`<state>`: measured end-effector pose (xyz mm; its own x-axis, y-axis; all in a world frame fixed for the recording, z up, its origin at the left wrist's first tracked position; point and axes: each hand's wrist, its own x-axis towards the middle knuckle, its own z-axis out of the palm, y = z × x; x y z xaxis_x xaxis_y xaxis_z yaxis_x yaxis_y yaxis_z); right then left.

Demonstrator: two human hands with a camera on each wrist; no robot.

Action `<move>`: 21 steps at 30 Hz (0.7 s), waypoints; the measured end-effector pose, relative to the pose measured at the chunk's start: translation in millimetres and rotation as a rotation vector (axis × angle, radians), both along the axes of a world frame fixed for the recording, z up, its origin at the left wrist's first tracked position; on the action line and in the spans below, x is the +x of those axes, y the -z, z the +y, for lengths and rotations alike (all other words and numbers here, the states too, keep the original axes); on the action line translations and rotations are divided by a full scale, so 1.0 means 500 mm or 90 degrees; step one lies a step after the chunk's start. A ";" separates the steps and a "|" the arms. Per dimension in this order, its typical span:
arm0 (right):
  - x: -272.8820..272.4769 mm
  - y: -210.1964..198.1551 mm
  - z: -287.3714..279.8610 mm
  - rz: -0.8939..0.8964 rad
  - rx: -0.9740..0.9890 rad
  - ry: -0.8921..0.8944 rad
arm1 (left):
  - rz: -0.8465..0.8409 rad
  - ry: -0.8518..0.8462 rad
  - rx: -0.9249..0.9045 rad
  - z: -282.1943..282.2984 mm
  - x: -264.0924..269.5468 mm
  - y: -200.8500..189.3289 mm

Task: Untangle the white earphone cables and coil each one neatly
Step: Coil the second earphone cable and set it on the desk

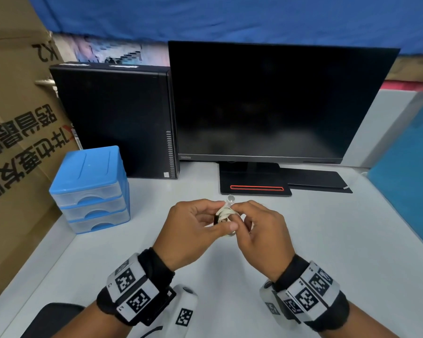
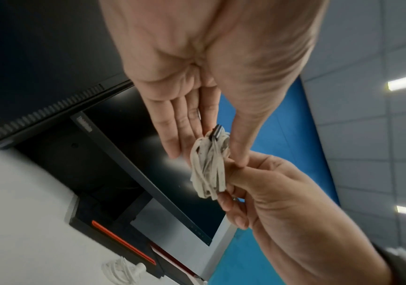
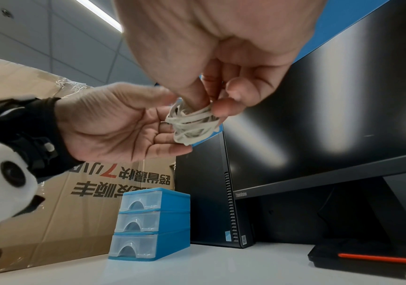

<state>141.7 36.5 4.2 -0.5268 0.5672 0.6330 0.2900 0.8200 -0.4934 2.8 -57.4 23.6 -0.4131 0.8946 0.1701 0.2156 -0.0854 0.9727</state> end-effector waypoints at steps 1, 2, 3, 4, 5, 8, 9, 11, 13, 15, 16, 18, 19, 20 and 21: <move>-0.001 -0.001 -0.001 -0.008 0.000 -0.001 | 0.045 -0.018 -0.005 0.000 -0.001 0.002; -0.003 -0.001 -0.003 -0.017 0.002 0.000 | 0.090 -0.038 -0.001 -0.001 -0.002 0.004; -0.005 0.000 -0.006 -0.024 0.006 0.002 | 0.129 -0.053 0.012 -0.002 -0.002 0.005; -0.007 0.002 -0.008 -0.028 0.011 0.006 | 0.163 -0.064 0.026 -0.003 -0.002 0.004; -0.008 0.006 -0.009 -0.027 0.009 0.005 | 0.190 -0.072 0.040 -0.004 -0.001 0.004; -0.012 0.014 -0.009 0.018 -0.081 -0.044 | 0.201 -0.097 0.048 -0.003 0.001 0.006; -0.013 0.014 -0.010 0.033 -0.124 -0.065 | 0.184 -0.101 0.040 -0.002 0.000 0.006; -0.015 0.011 -0.013 0.054 -0.195 -0.092 | 0.152 -0.096 0.020 0.002 -0.004 0.006; -0.015 0.007 -0.013 0.061 -0.227 -0.099 | 0.124 -0.083 -0.003 0.005 -0.008 0.004; -0.012 0.005 -0.011 0.061 -0.236 -0.101 | 0.098 -0.058 -0.023 0.005 -0.013 0.002; -0.011 0.005 -0.011 0.060 -0.243 -0.103 | 0.087 -0.043 -0.033 0.005 -0.016 0.002; -0.011 0.008 -0.013 0.056 -0.254 -0.108 | 0.070 -0.011 -0.051 0.005 -0.024 0.002; -0.012 0.009 -0.015 0.054 -0.260 -0.110 | 0.067 0.004 -0.057 0.005 -0.029 0.003; -0.012 0.011 -0.017 0.053 -0.268 -0.112 | 0.066 0.017 -0.063 0.005 -0.033 0.003; -0.014 0.014 -0.019 0.052 -0.282 -0.114 | 0.063 0.024 -0.070 0.004 -0.037 0.004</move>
<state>134.6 27.2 -2.7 -0.5997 0.6962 0.3945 0.1091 0.5596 -0.8216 -15.6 -55.3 21.6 -0.3649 0.9247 0.1086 0.3096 0.0105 0.9508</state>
